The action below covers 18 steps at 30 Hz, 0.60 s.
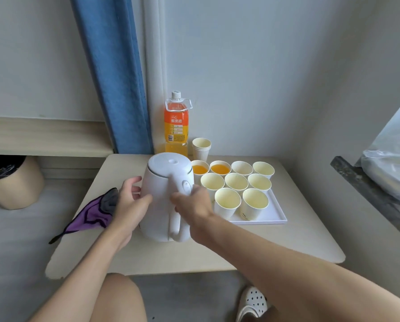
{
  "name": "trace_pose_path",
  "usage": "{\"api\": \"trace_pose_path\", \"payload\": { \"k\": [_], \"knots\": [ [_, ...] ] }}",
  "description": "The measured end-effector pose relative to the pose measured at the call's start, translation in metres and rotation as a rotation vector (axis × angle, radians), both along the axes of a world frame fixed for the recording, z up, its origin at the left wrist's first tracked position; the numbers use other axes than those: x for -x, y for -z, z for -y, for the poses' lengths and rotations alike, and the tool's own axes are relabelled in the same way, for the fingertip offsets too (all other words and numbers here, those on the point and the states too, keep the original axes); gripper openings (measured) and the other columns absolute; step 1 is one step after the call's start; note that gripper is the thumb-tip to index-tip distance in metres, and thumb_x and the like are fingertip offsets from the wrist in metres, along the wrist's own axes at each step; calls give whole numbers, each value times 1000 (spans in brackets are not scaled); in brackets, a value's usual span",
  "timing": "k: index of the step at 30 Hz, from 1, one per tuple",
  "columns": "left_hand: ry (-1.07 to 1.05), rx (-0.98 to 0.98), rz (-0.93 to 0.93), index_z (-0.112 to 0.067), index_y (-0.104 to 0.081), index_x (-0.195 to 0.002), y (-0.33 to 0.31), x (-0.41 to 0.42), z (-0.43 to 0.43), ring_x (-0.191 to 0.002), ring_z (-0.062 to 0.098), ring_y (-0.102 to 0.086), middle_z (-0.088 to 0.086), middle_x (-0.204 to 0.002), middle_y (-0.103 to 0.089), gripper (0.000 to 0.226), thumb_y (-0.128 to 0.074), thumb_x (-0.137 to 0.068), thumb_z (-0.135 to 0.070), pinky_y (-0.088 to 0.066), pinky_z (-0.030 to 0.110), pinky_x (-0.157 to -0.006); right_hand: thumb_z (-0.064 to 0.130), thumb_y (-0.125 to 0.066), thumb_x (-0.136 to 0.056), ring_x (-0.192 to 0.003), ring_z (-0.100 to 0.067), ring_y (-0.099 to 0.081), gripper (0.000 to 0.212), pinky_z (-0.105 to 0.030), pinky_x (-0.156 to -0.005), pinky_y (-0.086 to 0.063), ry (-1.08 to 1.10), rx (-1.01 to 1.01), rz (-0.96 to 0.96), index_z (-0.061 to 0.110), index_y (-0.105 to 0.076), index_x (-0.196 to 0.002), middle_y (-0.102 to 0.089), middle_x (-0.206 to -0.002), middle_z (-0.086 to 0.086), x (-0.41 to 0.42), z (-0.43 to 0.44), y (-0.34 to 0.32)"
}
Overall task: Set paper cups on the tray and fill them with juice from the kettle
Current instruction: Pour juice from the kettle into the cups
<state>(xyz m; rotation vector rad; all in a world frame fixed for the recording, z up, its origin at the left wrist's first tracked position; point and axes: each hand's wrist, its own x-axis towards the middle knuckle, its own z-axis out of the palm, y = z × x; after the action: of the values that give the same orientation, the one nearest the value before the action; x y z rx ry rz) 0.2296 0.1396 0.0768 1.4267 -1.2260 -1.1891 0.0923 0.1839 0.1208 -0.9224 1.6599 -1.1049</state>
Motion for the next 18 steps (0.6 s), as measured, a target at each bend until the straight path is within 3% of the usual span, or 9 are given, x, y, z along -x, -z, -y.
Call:
{"api": "trace_pose_path", "payload": {
  "k": [4,6,9,12,14,16,18],
  "knots": [
    [-10,33,-136,-20,-57,-135,-16,15,-5,-100,16,-62,3,-122,-68,64,-50,-73,-30,-48,33,-76,7,-61,-84,-59,-17,-53,8,-20,-52,-41,-42,77,-79,11,-58,-77,-55,-66,-2,31,-23,-46],
    [20,53,-171,-21,-57,-135,-23,28,-7,-117,17,-63,1,-125,-68,56,-52,-82,-37,-49,39,-93,4,-60,-85,-53,-15,-51,14,-18,-48,-41,-23,93,-84,12,-58,-73,-54,-61,-2,50,-32,-70],
    [128,122,-230,-22,-60,-129,-36,57,-12,-106,7,-65,-8,-115,-71,29,-52,-103,-33,-49,33,-86,-1,-61,-83,-54,-18,-50,13,-24,-57,-42,2,127,-133,7,-61,-72,-53,-59,-5,81,-41,-101],
    [242,125,-274,-25,-55,-133,-48,97,-18,-104,8,-68,-5,-119,-70,51,-57,-87,-46,-50,27,-78,-5,-59,-82,-55,-19,-49,12,-24,-56,-42,-13,129,-226,4,-61,-74,-52,-60,-7,115,-44,-129],
    [305,128,-282,-34,-51,-128,-53,123,-21,-109,10,-68,-1,-124,-68,57,-66,-76,-51,-53,27,-84,-8,-57,-80,-57,-20,-49,16,-25,-57,-42,0,128,-287,4,-58,-70,-51,-60,-8,141,-41,-144],
    [367,130,-280,-34,-47,-131,-48,150,-19,-115,9,-65,-3,-129,-65,66,-78,-74,-46,-55,26,-90,-9,-57,-78,-62,-22,-51,11,-31,-63,-44,26,135,-346,1,-59,-73,-52,-64,-10,167,-36,-153],
    [411,151,-270,-27,-41,-138,-45,176,-15,-115,3,-61,-4,-134,-61,64,-81,-88,-25,-53,12,-82,-9,-57,-76,-69,-22,-52,14,-35,-68,-43,62,133,-395,0,-63,-85,-52,-73,-12,190,-29,-158]
  ]
}}
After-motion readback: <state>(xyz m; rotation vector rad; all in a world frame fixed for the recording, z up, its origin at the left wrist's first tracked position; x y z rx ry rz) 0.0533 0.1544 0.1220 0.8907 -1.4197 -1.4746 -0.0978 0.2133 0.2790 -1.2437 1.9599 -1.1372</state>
